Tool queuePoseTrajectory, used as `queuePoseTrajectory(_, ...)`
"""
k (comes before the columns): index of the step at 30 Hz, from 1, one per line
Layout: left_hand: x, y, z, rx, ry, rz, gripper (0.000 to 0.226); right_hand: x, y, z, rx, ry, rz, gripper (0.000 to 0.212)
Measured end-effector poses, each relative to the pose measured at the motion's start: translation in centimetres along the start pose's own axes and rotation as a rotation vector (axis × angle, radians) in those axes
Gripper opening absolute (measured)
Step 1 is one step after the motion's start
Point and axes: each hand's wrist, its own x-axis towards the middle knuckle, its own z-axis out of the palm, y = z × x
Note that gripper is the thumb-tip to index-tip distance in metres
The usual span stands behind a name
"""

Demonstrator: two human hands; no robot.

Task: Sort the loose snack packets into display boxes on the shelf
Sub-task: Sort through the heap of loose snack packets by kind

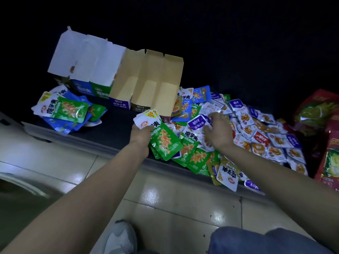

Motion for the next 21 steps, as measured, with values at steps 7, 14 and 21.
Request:
queuePoseTrajectory(7, -0.6, 2.5, -1.9, -0.128, -0.010, 0.003, 0.032, -1.5, -10.0, 1.9, 0.554, -0.685, -0.108, 0.056)
queuePoseTrajectory(14, 2.5, 4.8, -11.3, 0.521, 0.373, 0.235, 0.028, 1.0, -16.2, 7.0, 0.845, -0.694, 0.092, 0.045)
queuePoseTrajectory(21, 4.1, 7.4, -18.8, 0.944, 0.593, 0.321, 0.048, 4.0, -26.6, 11.6, 0.951, -0.691, 0.056, 0.048)
